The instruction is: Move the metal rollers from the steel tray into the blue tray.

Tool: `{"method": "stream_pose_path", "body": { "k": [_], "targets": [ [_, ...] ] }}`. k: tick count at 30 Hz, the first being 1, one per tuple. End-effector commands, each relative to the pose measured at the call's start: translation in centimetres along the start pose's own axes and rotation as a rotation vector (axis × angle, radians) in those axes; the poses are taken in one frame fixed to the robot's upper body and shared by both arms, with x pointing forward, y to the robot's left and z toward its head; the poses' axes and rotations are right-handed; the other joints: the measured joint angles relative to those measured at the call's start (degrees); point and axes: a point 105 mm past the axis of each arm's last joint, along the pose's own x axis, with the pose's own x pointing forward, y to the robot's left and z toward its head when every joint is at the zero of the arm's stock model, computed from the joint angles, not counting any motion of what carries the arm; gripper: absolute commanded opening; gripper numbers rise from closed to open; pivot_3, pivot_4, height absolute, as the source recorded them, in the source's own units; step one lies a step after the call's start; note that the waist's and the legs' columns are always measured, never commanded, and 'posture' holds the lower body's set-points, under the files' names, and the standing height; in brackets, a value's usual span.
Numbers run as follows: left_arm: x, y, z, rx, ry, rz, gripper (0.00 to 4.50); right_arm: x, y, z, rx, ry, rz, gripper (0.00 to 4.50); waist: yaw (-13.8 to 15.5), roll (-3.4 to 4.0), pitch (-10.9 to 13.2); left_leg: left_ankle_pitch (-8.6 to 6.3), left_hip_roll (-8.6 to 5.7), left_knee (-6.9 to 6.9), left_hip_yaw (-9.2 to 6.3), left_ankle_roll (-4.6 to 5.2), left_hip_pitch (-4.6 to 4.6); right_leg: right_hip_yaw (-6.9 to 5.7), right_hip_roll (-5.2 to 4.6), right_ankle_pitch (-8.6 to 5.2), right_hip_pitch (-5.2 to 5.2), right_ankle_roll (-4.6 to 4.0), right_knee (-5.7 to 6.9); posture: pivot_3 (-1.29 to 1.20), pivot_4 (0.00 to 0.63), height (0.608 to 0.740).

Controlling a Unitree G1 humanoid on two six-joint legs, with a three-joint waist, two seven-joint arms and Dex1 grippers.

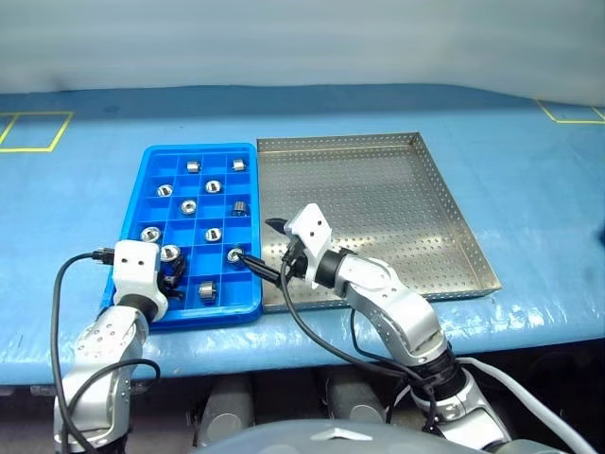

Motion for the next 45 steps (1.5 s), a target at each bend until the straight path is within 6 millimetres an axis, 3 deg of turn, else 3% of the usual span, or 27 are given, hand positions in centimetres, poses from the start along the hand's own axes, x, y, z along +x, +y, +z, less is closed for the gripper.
{"method": "stream_pose_path", "body": {
  "k": [1, 6, 7, 17, 23, 36, 45],
  "targets": [
    [0.2, -0.5, 0.7, -0.006, -0.032, -0.035, 2.69, -0.4, 0.2, 1.5, -0.027, -0.057, -0.012, 4.5, -0.04, 0.0, 0.0, 0.0, 0.0, 0.0, 0.0, 0.0, 0.0, 0.0, 0.0, 0.0, 0.0, 0.0, 0.0, 0.0, 0.15, 0.74],
    [0.5, -0.6, 1.3, -0.006, -0.053, -0.041, 4.37, -0.9, -0.2, 1.4, -0.029, -0.056, -0.045, 4.5, 0.16, 0.0, -0.01, 0.0, -0.04, 0.04, -0.01, 0.0, -0.01, 0.0, -0.05, 0.0, 0.03, 0.0, -0.01, -0.02, 0.15, 0.74],
    [0.5, -0.6, 1.5, -0.007, -0.062, -0.041, 4.47, -1.1, -0.3, 1.5, -0.029, -0.056, -0.05, 4.5, 0.24, 0.0, -0.01, 0.0, -0.05, 0.06, 0.0, 0.0, -0.02, -0.01, -0.06, 0.0, 0.03, 0.01, -0.02, -0.02, 0.15, 0.74],
    [0.3, -1.6, 4.6, 0.006, -0.269, -0.072, 4.47, -3.3, -3.9, 1.0, -0.067, -0.015, -0.187, 4.5, -1.03, -0.04, -0.03, 0.0, 0.0, 0.03, 0.03, 0.0, -0.03, 0.02, 0.01, 0.01, -0.01, 0.01, -0.01, -0.03, 0.15, 0.74],
    [0.4, -2.7, 4.2, 0.046, -0.269, -0.119, 4.47, -4.6, -5.7, 0.0, -0.054, 0.023, -0.273, 4.5, -1.12, -0.05, -0.03, 0.0, -0.01, -0.01, 0.04, 0.0, -0.03, 0.04, 0.0, 0.01, -0.01, 0.01, -0.03, -0.03, 0.15, 0.74],
    [0.6, -4.2, 4.2, 0.04, -0.275, -0.172, 4.47, -5.4, -6.2, -0.7, -0.044, 0.039, -0.325, 4.5, -1.58, -0.05, -0.03, 0.0, 0.0, 0.03, 0.06, 0.01, -0.03, 0.05, 0.0, 0.01, -0.01, 0.01, -0.02, -0.05, 0.15, 0.74],
    [0.5, -4.1, 4.4, 0.048, -0.28, -0.176, 4.47, -5.4, -6.2, -0.9, -0.044, 0.047, -0.323, 4.5, -1.65, -0.04, -0.03, 0.0, 0.0, 0.03, 0.05, 0.01, -0.03, 0.05, 0.01, 0.01, -0.01, 0.01, -0.02, -0.04, 0.15, 0.74]
  ]
}}
